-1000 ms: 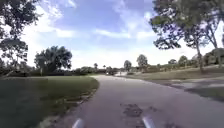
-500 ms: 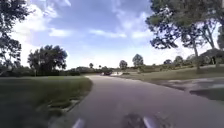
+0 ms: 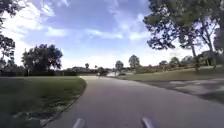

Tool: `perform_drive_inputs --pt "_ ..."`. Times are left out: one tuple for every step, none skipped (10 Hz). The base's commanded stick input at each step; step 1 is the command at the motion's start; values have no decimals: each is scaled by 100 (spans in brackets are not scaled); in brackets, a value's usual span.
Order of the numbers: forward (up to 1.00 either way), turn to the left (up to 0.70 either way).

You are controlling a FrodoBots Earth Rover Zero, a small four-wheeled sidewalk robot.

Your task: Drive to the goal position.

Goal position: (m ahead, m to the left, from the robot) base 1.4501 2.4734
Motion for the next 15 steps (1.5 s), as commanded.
perform_drive_inputs --pt "69 3" --pt "69 3" --pt "69 3" --pt "69 3" --pt "69 4" --pt "69 9" --pt "69 15" --pt "69 20" --pt "69 26" --pt "69 32" --pt "69 32" --pt "69 29" --pt "69 25" --pt "69 22" --pt "69 19"
